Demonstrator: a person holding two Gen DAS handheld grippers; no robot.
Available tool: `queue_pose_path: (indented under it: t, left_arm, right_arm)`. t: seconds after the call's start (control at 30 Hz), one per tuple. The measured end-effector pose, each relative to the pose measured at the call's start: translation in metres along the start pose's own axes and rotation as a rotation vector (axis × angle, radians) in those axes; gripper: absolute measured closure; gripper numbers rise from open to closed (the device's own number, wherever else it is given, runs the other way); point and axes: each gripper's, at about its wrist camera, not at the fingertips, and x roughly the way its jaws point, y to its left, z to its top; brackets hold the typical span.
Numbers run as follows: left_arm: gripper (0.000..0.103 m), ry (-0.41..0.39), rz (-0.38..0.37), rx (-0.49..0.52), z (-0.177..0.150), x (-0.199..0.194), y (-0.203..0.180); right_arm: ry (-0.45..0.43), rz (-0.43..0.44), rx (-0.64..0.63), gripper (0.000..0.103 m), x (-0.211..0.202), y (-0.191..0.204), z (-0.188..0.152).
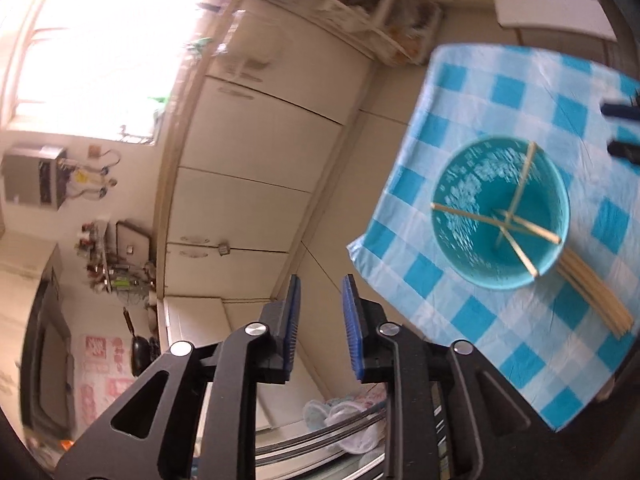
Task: Organize utensils
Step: 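Bring both tools back down beside the chopstick bundle, then position the open left tool over a loose wooden chopstick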
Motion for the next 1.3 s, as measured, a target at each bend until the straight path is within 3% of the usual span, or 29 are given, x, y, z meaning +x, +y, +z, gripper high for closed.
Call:
queue_pose_path:
  t: [0.03, 0.1, 0.2, 0.27, 0.33, 0.4, 0.47, 0.6, 0.67, 0.8, 1.03, 1.1, 1.3]
  left_arm:
    - [0.07, -0.019, -0.002, -0.04, -0.004, -0.004, 0.003]
    - [0.051, -0.078, -0.007, -0.178, -0.018, -0.015, 0.007]
    - [0.04, -0.136, -0.055, -0.347, -0.045, -0.025, 0.001]
    - [0.033, -0.162, -0.11, -0.489, -0.07, -0.028, -0.012]
    - [0.027, -0.174, -0.211, -0.627, -0.098, -0.024, -0.033]
    - [0.025, -0.15, -0.309, -0.738, -0.123, -0.009, -0.062]
    - [0.025, -0.103, -0.356, -0.813, -0.144, 0.008, -0.092]
    - [0.026, 0.002, -0.493, -0.949, -0.173, 0.046, -0.145]
    - [0.026, 0.025, -0.548, -0.97, -0.177, 0.058, -0.161]
    - [0.026, 0.038, -0.588, -0.986, -0.173, 0.07, -0.179]
    - [0.026, 0.058, -0.616, -1.014, -0.155, 0.085, -0.184]
    - [0.026, 0.077, -0.608, -1.006, -0.146, 0.093, -0.189]
    - [0.026, 0.119, -0.614, -1.048, -0.134, 0.109, -0.194]
  right_arm:
    - [0.004, -0.002, -0.008, 0.053, 0.001, 0.001, -0.001]
    - [0.016, -0.007, -0.022, 0.053, 0.003, 0.004, -0.003]
    - [0.062, -0.027, -0.056, 0.053, 0.011, 0.008, -0.009]
    - [0.119, -0.041, -0.081, 0.053, 0.019, 0.012, -0.016]
    - [0.188, -0.041, -0.103, 0.055, 0.029, 0.015, -0.025]
    - [0.28, -0.032, -0.127, 0.068, 0.042, 0.021, -0.04]
    - [0.36, -0.023, -0.16, 0.07, 0.054, 0.03, -0.059]
    - [0.432, -0.043, -0.213, 0.077, 0.068, 0.045, -0.082]
    - [0.455, -0.064, -0.215, 0.078, 0.076, 0.046, -0.088]
    - [0.477, -0.093, -0.221, 0.082, 0.086, 0.048, -0.093]
    - [0.498, -0.139, -0.325, 0.082, 0.091, 0.062, -0.097]
    - [0.517, -0.157, -0.368, 0.09, 0.092, 0.06, -0.097]
    - [0.526, -0.075, -0.242, 0.091, 0.088, 0.043, -0.092]
